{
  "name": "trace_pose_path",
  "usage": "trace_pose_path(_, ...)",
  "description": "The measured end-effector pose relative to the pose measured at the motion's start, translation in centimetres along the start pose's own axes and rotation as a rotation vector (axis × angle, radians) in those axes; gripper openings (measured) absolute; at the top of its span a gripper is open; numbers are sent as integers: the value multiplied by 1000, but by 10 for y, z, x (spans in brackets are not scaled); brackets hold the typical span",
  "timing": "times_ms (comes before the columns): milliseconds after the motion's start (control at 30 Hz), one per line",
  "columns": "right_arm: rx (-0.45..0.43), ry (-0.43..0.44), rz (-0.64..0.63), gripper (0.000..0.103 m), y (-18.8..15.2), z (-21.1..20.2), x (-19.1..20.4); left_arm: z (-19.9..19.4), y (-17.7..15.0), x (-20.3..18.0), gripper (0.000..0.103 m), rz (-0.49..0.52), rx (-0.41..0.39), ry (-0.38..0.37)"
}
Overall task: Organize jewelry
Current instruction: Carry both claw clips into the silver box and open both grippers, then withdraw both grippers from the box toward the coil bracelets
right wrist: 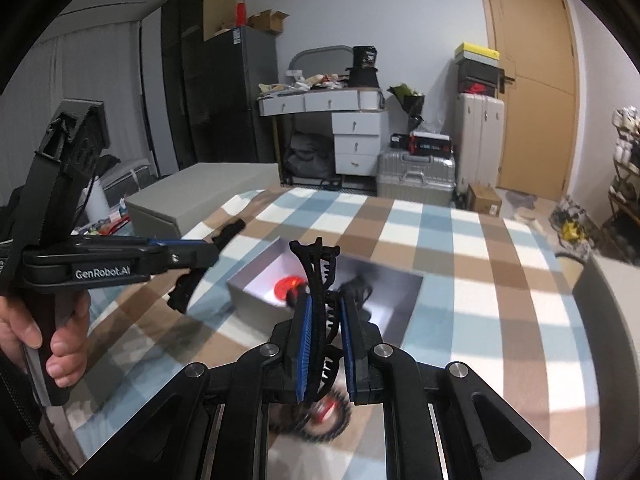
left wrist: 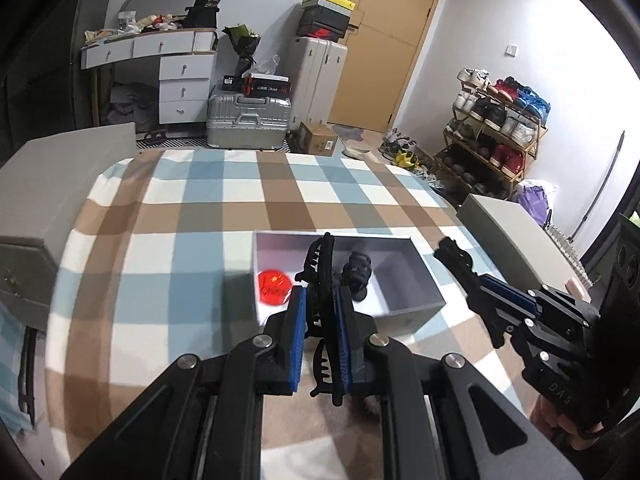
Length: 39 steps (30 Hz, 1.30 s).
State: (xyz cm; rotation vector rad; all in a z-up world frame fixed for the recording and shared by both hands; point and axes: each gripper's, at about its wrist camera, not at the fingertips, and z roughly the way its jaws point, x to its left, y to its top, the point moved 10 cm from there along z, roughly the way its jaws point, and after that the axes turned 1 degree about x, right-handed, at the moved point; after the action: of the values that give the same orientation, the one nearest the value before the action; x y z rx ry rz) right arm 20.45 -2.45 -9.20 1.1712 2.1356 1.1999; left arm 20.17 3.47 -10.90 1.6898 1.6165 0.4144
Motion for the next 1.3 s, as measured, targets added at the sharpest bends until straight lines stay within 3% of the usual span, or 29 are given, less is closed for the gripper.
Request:
trace_pose_path(200,3,33,-28,13,14,28,-7,18,8,-5,10,-18,18,-15)
trace_pose_path(367,13,62,30,13,19,50,-15,33,10,-10,10,-18,56,-27)
trace_pose_path(767,88,99,-10,13,1,86,-12,51,1,-8,10,0,124,-61)
trace_pose_path(1300,130,85,-39,16,-4,104,-10,61,9,-7,10,12,106,-83)
